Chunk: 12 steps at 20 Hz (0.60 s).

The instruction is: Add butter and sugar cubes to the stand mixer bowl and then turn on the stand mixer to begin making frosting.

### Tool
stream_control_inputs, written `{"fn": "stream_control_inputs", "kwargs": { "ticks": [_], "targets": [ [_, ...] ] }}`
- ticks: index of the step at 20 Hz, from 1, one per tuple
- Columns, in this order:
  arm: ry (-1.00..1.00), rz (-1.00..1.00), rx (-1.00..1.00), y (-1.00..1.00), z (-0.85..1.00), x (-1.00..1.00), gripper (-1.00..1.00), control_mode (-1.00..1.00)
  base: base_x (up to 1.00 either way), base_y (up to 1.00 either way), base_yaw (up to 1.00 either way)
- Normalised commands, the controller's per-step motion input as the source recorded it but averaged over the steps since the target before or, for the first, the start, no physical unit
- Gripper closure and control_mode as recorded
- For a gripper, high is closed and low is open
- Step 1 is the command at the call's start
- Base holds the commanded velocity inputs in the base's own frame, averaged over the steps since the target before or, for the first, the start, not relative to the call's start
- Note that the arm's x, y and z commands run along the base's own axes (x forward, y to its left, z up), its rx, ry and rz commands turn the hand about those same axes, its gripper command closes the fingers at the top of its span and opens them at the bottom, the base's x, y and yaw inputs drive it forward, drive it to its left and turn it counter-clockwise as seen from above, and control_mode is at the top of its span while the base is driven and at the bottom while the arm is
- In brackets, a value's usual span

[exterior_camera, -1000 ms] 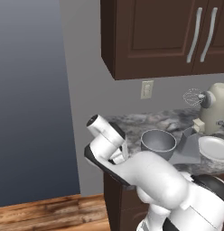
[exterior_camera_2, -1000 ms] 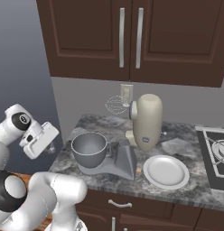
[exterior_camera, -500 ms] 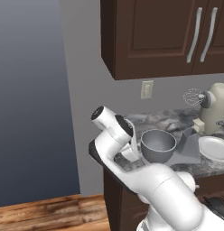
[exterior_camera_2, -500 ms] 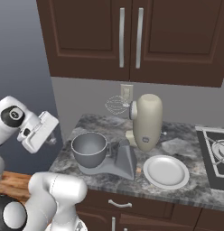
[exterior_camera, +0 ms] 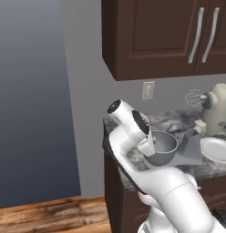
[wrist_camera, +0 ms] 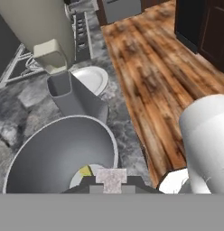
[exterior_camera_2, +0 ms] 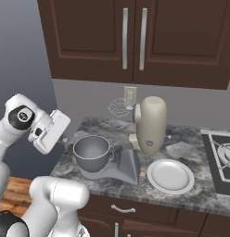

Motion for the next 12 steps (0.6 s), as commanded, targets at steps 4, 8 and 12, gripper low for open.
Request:
{"fn": "stream_control_inputs", "kwargs": {
  "ticks": [4, 8, 12],
  "targets": [
    [0.01, 0.00, 0.00, -0.53, 0.00, 0.05, 1.00, -1.00, 0.00, 0.00, 0.00],
    [0.09, 0.00, 0.01, -0.45, -0.03, 0.33, 1.00, -1.00, 0.00, 0.00, 0.00],
    [0.08, 0.00, 0.04, -0.39, -0.08, 0.50, 1.00, -1.00, 0.00, 0.00, 0.00]
  ]
}}
